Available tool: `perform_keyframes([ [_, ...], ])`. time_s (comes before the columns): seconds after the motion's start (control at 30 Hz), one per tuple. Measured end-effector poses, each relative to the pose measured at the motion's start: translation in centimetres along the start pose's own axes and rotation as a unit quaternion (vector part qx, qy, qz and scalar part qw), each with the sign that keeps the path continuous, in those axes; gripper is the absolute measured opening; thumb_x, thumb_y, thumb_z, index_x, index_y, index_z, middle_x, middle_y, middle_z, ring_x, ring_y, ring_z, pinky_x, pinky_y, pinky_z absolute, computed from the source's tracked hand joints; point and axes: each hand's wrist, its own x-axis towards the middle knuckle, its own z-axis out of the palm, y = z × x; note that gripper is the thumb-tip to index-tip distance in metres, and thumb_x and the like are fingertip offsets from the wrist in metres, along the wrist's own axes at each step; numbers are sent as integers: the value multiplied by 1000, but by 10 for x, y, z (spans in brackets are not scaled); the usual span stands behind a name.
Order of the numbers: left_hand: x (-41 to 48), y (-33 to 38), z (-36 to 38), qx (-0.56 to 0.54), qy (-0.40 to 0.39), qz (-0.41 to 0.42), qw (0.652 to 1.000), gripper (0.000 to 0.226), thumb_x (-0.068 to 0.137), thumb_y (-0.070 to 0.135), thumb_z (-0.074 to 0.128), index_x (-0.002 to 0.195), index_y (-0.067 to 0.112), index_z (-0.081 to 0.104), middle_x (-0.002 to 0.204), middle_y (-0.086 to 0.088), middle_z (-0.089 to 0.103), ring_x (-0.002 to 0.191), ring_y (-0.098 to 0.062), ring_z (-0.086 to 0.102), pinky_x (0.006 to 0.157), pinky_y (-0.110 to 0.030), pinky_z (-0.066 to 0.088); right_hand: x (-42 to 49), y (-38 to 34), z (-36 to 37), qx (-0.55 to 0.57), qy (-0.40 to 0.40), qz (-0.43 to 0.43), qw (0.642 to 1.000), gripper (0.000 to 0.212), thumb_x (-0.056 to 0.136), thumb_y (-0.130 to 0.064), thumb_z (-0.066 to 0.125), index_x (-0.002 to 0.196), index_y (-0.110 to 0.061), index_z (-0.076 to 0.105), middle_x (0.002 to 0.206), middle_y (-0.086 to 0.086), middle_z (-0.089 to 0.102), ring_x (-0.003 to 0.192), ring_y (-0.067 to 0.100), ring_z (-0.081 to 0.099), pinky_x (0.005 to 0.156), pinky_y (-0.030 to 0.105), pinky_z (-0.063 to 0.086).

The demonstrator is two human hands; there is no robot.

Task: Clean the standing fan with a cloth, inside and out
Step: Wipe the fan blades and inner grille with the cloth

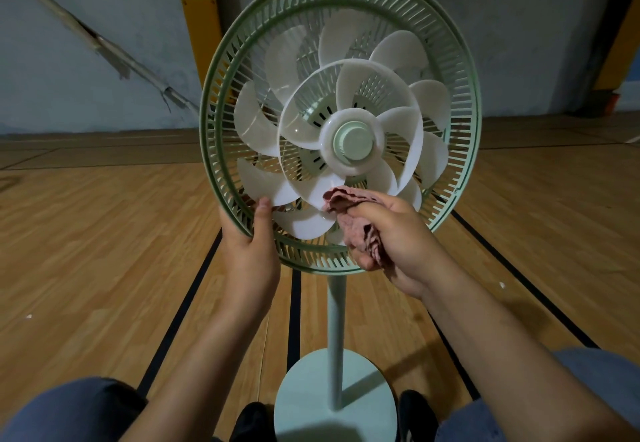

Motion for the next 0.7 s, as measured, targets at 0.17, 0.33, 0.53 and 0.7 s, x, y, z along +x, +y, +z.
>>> perform_keyframes([
  [0.17, 3, -1, 1, 2, -1, -6, 1000, 51, 103, 49, 57, 151, 35, 49, 127, 26, 71, 114, 6, 69, 81, -16, 60, 4, -4, 3, -27, -29, 30, 999, 23, 104, -15, 59, 121, -21, 73, 90, 19, 62, 42, 17, 53, 40, 24, 43],
  [0.33, 3, 1, 0, 3, 4, 3, 1000, 50, 106, 47, 56, 153, 31, 49, 131, 17, 72, 116, 2, 70, 82, -10, 58, 7, -4, 3, -237, 0, -7, 971, 33, 104, -26, 56, 120, -54, 67, 81, 9, 76, 49, 28, 67, 45, 37, 58],
  [0.53, 3, 4, -2, 10, -3, 13, 1000, 57, 100, 53, 58, 152, 32, 51, 134, 15, 71, 119, -1, 70, 88, -22, 60, 2, -9, -15, -361, 28, -52, 931, 49, 99, -17, 55, 134, -49, 66, 63, 2, 72, 44, 13, 63, 42, 33, 55],
  [0.7, 4, 5, -2, -1, -11, 21, 1000, 51, 101, 49, 59, 150, 32, 53, 135, 12, 71, 119, -5, 71, 86, -16, 60, -2, -14, -33, -442, 44, -72, 893, 54, 98, -20, 60, 136, -58, 60, 62, 0, 72, 42, 13, 63, 41, 30, 53],
])
